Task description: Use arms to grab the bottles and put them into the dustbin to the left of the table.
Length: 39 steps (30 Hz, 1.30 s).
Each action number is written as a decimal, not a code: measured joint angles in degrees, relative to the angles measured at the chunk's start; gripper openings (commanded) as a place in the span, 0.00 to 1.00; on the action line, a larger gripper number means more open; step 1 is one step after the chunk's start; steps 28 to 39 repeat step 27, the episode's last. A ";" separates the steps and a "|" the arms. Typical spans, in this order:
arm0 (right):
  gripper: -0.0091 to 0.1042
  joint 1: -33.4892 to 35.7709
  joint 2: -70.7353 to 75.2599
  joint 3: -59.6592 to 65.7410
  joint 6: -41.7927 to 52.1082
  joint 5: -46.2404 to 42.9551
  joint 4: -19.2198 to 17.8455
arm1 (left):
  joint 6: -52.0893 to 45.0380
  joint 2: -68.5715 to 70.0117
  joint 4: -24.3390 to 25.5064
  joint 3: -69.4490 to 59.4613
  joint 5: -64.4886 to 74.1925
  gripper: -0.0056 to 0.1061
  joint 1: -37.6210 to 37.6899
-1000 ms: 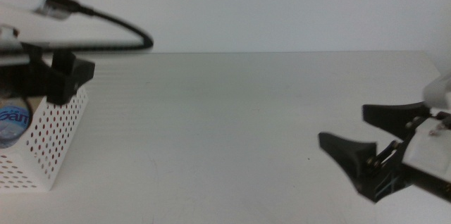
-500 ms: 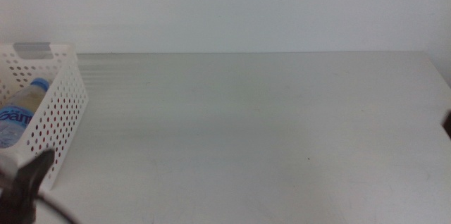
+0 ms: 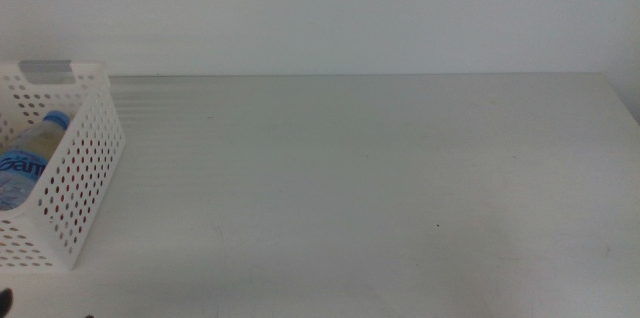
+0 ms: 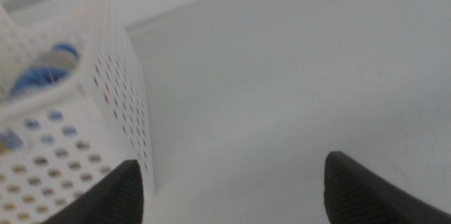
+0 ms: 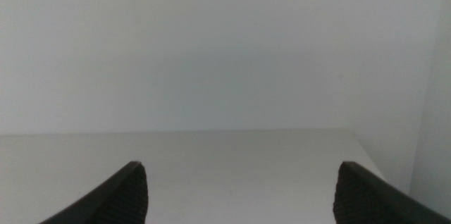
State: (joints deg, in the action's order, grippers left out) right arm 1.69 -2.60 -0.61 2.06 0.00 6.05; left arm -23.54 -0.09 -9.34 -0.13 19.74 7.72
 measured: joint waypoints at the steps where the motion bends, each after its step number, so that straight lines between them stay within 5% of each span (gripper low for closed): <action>1: 0.85 0.00 0.62 0.76 0.00 0.00 0.00 | 0.00 0.46 0.00 -0.62 0.00 0.76 0.00; 15: 0.85 0.00 3.15 2.20 0.00 1.15 0.00 | 0.00 0.85 -0.93 -1.59 -3.67 0.76 -7.83; 25: 0.85 0.00 3.15 2.20 0.00 1.25 0.00 | 0.00 0.85 -7.06 -1.59 -2.11 0.76 -7.95; 39: 0.85 0.00 3.15 2.20 0.00 1.25 0.00 | 0.00 0.85 -7.35 -1.59 -2.11 0.76 -7.95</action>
